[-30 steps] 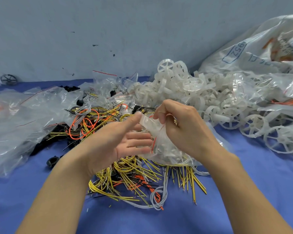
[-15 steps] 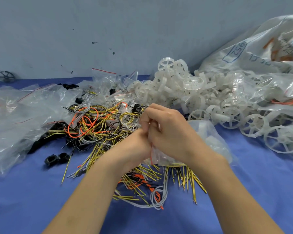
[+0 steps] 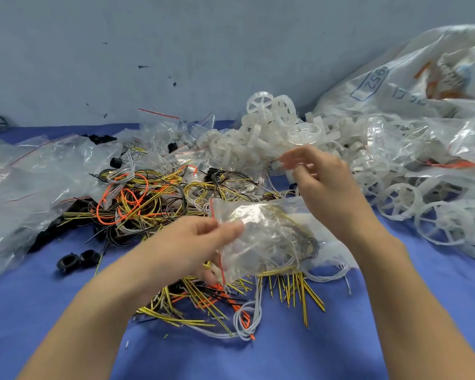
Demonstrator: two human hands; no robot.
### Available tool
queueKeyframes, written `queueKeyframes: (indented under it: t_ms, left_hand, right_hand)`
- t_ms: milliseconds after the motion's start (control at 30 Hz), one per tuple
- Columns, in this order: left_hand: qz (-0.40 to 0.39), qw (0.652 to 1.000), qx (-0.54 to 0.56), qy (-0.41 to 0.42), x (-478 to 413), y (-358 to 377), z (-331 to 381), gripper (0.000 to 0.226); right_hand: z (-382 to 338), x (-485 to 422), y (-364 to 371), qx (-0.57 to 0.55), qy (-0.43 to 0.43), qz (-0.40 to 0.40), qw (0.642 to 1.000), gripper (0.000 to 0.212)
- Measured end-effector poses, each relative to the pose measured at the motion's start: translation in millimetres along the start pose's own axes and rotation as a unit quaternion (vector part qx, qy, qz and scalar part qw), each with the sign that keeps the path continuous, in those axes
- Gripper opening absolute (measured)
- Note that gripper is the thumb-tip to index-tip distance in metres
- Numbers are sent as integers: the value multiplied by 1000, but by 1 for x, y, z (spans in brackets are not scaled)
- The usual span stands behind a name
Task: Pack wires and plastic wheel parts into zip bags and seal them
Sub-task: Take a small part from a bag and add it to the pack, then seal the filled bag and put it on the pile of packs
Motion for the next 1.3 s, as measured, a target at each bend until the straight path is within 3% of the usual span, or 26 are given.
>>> queueKeyframes:
  t_ms: [67, 133, 400, 533, 667, 767, 867, 967, 1133, 1300]
  left_hand:
    - [25, 997, -76, 13, 1, 5, -2, 38]
    - [65, 996, -54, 18, 2, -1, -4, 28]
    - [150, 988, 1, 45, -4, -8, -4, 35]
    - [137, 984, 76, 83, -8, -5, 10, 31]
    - [144, 973, 114, 139, -17, -5, 39, 26]
    - [177, 965, 111, 160, -22, -7, 57, 30]
    - [194, 952, 149, 185, -23, -9, 70, 27]
    - [186, 942, 181, 212, -21, -10, 79, 28]
    - [152, 951, 147, 226, -14, -7, 85, 22]
    - [162, 955, 99, 226, -9, -13, 79, 21]
  right_hand:
    - [2, 0, -2, -2, 11, -1, 1000, 28]
    - [3, 0, -5, -1, 22, -1, 1000, 27]
    - [1, -1, -13, -4, 46, 16, 999, 25]
    - [-15, 2, -5, -15, -6, -50, 999, 20]
    - [-31, 7, 15, -5, -37, -214, 976, 55]
    - [-33, 11, 24, 9, -49, -257, 965, 89]
    - [-37, 10, 24, 28, -60, -216, 974, 97]
    - [-41, 7, 23, 53, -86, -139, 985, 70]
    - [-39, 7, 12, 23, -100, -81, 991, 23]
    - [-33, 6, 0, -49, -67, -42, 996, 44]
Point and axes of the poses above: each hand's wrist, its own x-axis away from the middle knuckle, its own y-axis out of the palm, z = x × y, the point moved 1 cm from there along -x, towards the middle knuckle, and after that the axes turned 11 degrees about -z, right-handed, at the moved point
